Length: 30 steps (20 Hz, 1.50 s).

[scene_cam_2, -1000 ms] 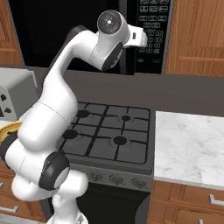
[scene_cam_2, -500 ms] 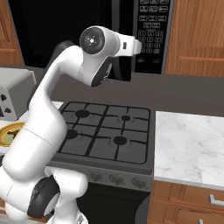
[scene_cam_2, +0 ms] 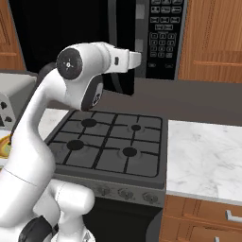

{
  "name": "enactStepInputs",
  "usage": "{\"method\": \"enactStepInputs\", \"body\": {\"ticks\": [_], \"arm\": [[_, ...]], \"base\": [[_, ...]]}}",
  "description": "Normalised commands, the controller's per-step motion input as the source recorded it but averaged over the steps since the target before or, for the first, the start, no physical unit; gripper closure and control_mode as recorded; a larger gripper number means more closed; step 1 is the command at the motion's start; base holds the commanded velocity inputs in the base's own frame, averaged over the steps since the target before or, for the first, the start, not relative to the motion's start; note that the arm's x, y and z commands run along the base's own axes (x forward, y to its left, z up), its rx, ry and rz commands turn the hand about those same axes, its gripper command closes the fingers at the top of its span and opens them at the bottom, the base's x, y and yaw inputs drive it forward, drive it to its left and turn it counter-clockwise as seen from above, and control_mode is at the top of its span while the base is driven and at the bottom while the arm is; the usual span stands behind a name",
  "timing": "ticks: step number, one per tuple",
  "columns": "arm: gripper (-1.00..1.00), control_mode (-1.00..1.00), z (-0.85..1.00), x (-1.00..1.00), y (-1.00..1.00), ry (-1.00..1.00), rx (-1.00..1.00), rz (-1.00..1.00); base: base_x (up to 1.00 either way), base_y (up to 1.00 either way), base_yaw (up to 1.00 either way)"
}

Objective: Pick the chicken drumstick from the counter and place it in the microwave. Then turn on the microwave.

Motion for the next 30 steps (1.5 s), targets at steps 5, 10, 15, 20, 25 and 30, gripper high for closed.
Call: {"method": "enactStepInputs", "body": {"ticks": [5,10,15,20,25,30], "arm": [[1.00,-1.00,0.10,-0.60,0.20,0.00,-0.02,-0.12],[1.00,-1.00,0.10,-0.57,0.18,0.00,-0.03,-0.12],[1.00,-1.00,0.09,-0.58,0.14,0.00,-0.03,-0.13],[1.00,-1.00,0.08,-0.57,0.12,0.00,-0.03,-0.12],[1.00,-1.00,0.06,-0.57,0.10,0.00,-0.03,-0.11],[1.00,-1.00,0.06,-0.55,0.08,0.00,-0.03,-0.11]], "base": [[0.00,0.00,0.00],[0.00,0.00,0.00],[0.00,0.00,0.00],[0.00,0.00,0.00],[0.00,0.00,0.00],[0.00,0.00,0.00]]}}
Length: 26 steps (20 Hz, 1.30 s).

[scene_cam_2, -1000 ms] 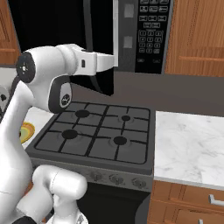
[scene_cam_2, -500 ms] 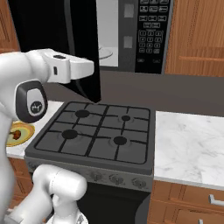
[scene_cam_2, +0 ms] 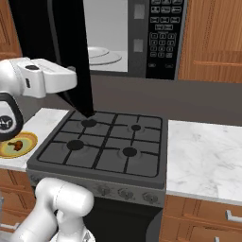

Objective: Pick the chicken drumstick from the counter and place it in the microwave. Then turn on the microwave.

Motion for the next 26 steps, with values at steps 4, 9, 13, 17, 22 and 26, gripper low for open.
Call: {"method": "enactStepInputs", "body": {"ticks": [4,9,13,17,22,26], "arm": [[1.00,-1.00,0.03,-0.53,0.08,0.00,-0.03,-0.10],[1.00,-1.00,0.00,-0.51,0.07,0.00,-0.02,-0.09],[1.00,-1.00,0.00,-0.50,0.08,0.00,-0.02,-0.08],[1.00,-1.00,0.00,-0.47,0.10,0.00,-0.02,-0.08],[1.00,-1.00,0.00,-0.43,0.11,0.00,-0.02,-0.07],[1.00,-1.00,0.00,-0.40,0.16,0.00,-0.03,-0.06]], "base": [[0.00,0.00,0.00],[0.00,0.00,0.00],[0.00,0.00,0.00],[0.00,0.00,0.00],[0.00,0.00,0.00],[0.00,0.00,0.00]]}}
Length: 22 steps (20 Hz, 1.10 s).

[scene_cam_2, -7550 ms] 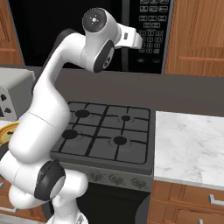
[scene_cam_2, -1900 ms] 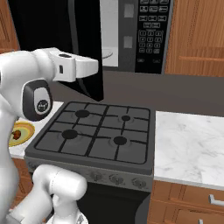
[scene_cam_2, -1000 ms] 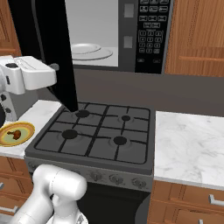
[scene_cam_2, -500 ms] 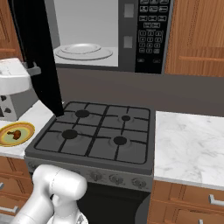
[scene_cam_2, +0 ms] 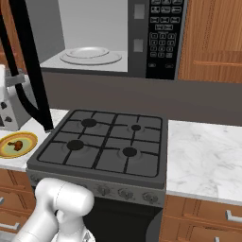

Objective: Pick the chicken drumstick from the counter and place it in the microwave. Then turn on the microwave.

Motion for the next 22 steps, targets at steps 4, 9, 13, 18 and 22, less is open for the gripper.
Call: {"method": "enactStepInputs", "body": {"ticks": [4,9,13,18,22], "arm": [[1.00,-1.00,0.00,-0.30,0.21,-0.01,-0.03,-0.03],[1.00,-1.00,-0.02,-0.21,0.25,-0.01,-0.03,-0.02],[1.00,-1.00,-0.08,-0.12,0.29,0.00,-0.03,-0.01],[-1.00,-1.00,-0.16,-0.03,0.33,0.00,-0.03,0.00],[-1.00,-1.00,-0.13,0.00,0.14,0.00,0.00,-0.03]], "base": [[0.00,0.00,0.00],[0.00,0.00,0.00],[0.00,0.00,0.00],[0.00,0.00,0.00],[0.00,0.00,0.00]]}}
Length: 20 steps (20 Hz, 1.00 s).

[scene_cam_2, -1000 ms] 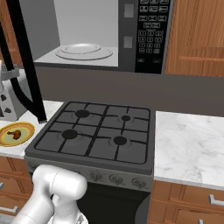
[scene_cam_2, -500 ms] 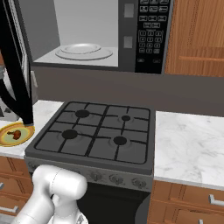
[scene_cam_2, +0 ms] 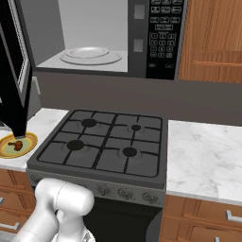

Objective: Pick the chicken drumstick from the counter and place it in the microwave. Then turn on the microwave.

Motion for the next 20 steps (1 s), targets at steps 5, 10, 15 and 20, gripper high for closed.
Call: {"method": "enactStepInputs", "body": {"ticks": [5,10,15,20], "arm": [[-1.00,-1.00,-0.08,0.00,0.06,0.00,0.00,-0.04],[-1.00,-1.00,-0.01,-0.01,0.07,-0.02,0.00,-0.05],[-1.00,-1.00,0.00,-0.15,0.11,-0.06,0.00,-0.05],[-1.00,-1.00,0.00,-0.27,0.09,-0.06,0.00,-0.02]], "base": [[0.00,0.00,0.00],[0.00,0.00,0.00],[0.00,0.00,0.00],[0.00,0.00,0.00]]}}
